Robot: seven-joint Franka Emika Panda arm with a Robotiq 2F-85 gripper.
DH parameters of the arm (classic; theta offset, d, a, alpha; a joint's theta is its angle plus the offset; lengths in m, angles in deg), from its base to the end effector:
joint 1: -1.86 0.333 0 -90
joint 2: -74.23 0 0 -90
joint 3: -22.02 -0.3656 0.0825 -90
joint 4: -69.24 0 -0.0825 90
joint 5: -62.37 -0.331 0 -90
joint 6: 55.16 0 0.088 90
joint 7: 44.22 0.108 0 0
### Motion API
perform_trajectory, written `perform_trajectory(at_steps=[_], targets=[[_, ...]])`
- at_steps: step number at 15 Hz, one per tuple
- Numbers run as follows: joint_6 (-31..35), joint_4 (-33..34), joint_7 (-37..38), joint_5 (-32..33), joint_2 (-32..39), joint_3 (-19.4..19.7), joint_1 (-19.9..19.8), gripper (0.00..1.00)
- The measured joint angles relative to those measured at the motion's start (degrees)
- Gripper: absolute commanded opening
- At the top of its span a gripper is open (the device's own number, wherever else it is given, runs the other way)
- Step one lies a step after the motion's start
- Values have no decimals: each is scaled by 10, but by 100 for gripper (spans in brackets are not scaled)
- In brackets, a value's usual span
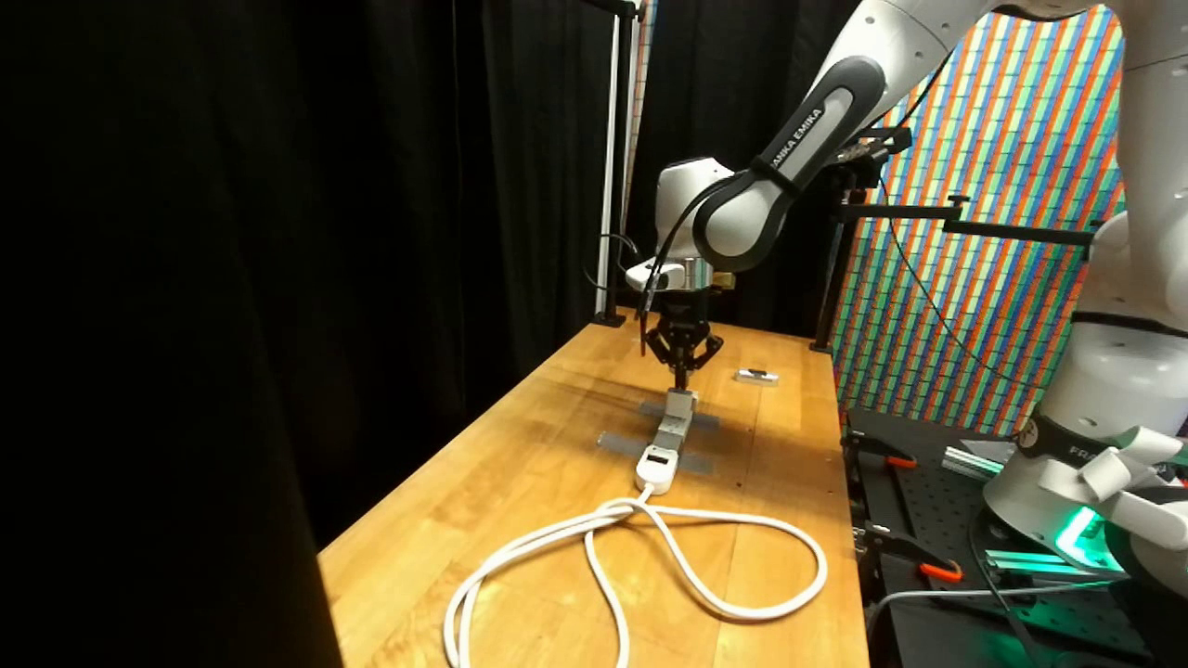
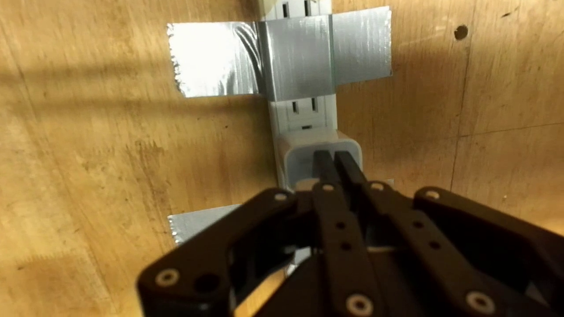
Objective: Pick up the charger head and put it on the adapter
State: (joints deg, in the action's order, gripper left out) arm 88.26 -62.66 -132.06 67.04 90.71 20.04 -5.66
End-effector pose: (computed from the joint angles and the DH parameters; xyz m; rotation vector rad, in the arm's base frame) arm 0.5026 -0.0487 0.3064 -2.2657 -2.1170 0.1320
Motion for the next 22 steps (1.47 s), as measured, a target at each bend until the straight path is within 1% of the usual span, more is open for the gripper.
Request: perform_trajectory(at_steps=[8,22], targets=[[1,0,-46,-49,8,-6,-6,9],[0,3,-62,-49,13,-9,-6,9]])
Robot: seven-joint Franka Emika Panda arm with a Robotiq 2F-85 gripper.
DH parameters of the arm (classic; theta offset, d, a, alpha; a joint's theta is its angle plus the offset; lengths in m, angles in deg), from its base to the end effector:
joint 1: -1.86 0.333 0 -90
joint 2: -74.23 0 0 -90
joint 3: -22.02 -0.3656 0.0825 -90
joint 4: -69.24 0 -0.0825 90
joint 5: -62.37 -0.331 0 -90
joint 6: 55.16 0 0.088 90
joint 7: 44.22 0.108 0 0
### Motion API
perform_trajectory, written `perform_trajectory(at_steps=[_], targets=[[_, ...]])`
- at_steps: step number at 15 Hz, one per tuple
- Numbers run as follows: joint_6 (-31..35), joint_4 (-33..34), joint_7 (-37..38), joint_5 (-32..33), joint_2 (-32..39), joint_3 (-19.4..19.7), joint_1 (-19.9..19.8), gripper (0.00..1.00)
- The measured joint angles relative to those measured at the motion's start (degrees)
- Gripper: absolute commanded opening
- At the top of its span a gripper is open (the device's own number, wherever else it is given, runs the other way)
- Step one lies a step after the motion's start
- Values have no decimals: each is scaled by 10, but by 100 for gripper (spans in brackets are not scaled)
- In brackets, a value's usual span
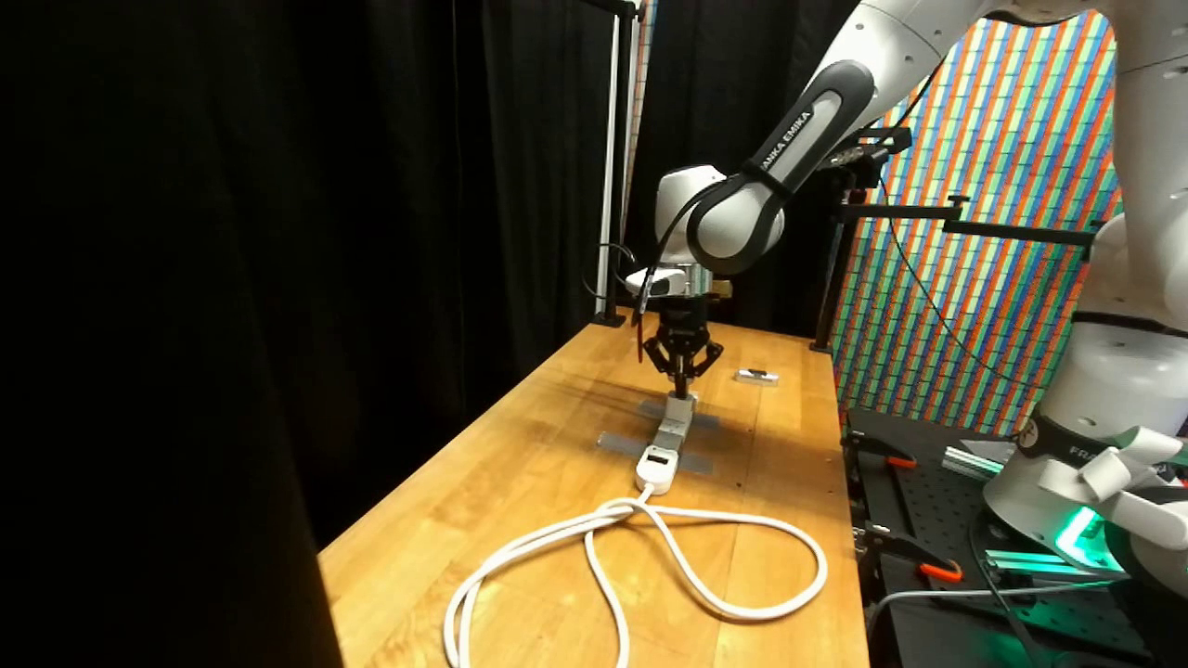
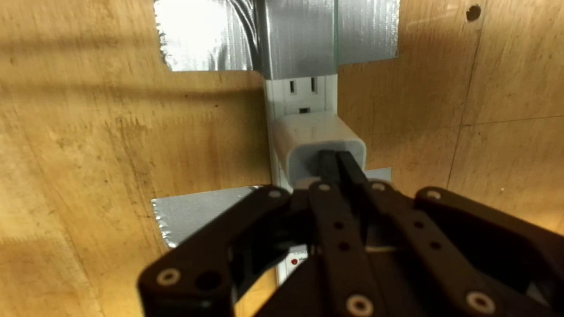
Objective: Pick up the charger head and put it on the adapter
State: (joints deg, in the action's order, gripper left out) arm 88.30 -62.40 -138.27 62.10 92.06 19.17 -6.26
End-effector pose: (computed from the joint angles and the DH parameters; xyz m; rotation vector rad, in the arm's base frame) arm 0.5037 -0.0471 0.2961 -2.1848 -2.1270 0.0824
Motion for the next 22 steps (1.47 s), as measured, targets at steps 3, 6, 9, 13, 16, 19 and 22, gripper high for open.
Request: perform_trajectory(at_steps=[3,6,9,13,16,19,22], targets=[[-2,4,-2,0,3,0,0,9],[-7,8,-3,0,6,0,0,9],[-23,18,-5,0,11,0,0,9],[-49,37,-9,0,21,0,0,9],[-67,49,-13,0,27,0,0,31],[-76,55,-13,0,30,0,0,42],[-76,49,-10,0,30,1,0,64]])
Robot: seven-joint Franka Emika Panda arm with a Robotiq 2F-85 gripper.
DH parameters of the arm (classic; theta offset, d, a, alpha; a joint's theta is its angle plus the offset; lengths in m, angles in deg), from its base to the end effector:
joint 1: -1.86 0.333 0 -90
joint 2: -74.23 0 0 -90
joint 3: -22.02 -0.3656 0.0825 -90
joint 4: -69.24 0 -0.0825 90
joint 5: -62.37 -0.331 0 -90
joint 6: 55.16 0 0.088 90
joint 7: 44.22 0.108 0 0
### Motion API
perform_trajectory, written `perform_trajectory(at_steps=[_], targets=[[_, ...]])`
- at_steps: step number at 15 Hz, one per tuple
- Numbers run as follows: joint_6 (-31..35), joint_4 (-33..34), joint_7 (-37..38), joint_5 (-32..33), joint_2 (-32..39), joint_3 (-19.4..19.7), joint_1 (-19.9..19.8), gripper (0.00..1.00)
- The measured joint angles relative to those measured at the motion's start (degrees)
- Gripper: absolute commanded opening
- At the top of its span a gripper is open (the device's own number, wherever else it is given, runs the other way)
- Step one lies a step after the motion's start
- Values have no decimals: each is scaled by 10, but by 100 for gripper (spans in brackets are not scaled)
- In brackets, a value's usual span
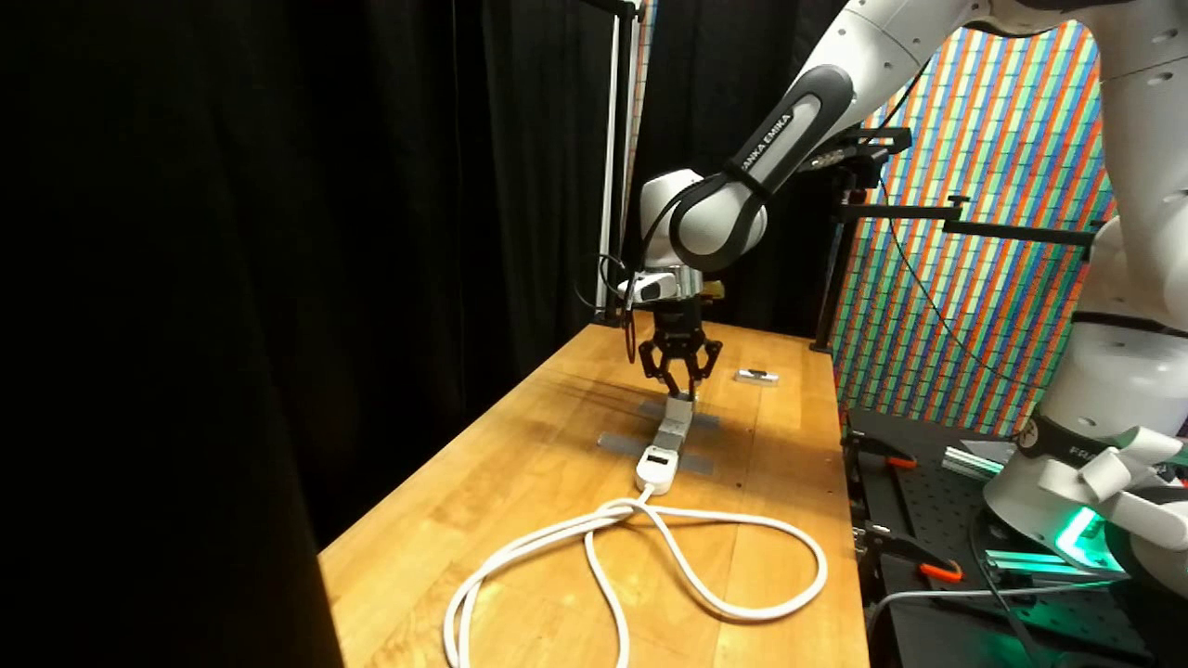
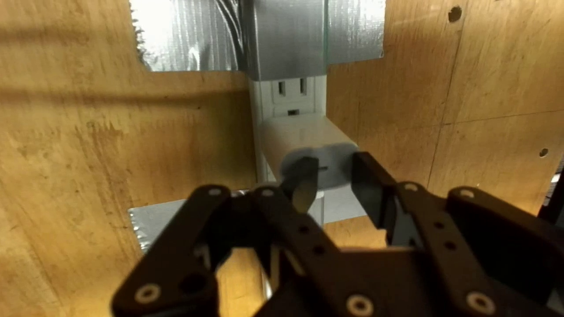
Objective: Pick up the charger head and put it on the adapter
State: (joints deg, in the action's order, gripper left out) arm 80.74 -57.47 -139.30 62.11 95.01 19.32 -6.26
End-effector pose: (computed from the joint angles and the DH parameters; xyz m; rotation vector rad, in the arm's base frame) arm 0.5164 -0.0498 0.2875 -2.1108 -2.0879 0.1697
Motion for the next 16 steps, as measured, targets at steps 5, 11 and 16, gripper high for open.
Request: perform_trajectory(at_steps=[5,11,16], targets=[[3,-17,20,2,-24,6,0,100],[0,-47,109,13,-110,20,3,100],[-56,-89,270,28,-192,36,8,100]])
